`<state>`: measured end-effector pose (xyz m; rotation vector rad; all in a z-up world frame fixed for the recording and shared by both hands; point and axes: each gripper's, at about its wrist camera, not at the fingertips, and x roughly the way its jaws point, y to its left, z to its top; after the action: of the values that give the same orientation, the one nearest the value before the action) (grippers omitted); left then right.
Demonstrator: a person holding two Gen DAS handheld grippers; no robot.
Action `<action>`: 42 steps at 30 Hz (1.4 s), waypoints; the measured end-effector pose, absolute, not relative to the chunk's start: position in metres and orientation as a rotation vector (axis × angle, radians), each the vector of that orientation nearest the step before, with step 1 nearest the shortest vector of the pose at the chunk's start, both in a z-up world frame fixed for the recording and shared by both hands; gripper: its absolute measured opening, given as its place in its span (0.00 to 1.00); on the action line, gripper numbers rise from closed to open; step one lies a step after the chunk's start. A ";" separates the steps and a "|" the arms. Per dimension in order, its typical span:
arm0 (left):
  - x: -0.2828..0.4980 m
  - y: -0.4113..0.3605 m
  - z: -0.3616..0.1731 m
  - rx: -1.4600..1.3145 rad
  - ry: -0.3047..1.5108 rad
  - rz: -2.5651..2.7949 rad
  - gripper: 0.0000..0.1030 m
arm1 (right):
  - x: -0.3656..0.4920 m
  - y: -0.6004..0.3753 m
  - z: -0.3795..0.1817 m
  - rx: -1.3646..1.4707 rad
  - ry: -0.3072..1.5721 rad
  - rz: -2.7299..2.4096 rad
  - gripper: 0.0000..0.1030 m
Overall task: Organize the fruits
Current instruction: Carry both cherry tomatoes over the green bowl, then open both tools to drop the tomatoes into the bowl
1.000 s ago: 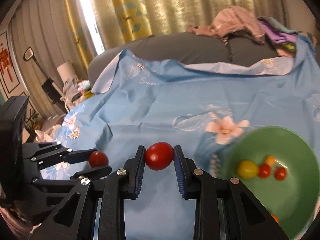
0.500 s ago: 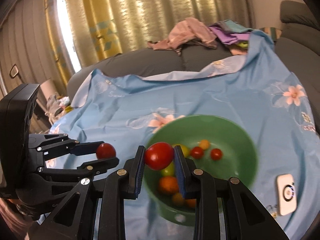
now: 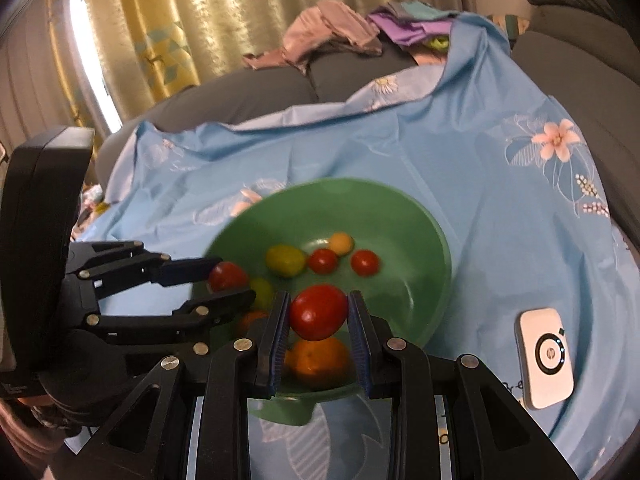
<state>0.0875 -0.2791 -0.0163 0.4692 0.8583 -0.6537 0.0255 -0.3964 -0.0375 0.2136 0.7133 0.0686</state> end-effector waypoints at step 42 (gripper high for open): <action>0.090 -0.243 0.118 0.359 0.848 -0.485 0.99 | 0.009 -0.395 0.076 0.070 0.747 0.075 0.46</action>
<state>0.0898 -0.2431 0.1180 0.3587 0.8485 -0.4852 0.0086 -0.3946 0.0757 0.0703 0.7467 0.0747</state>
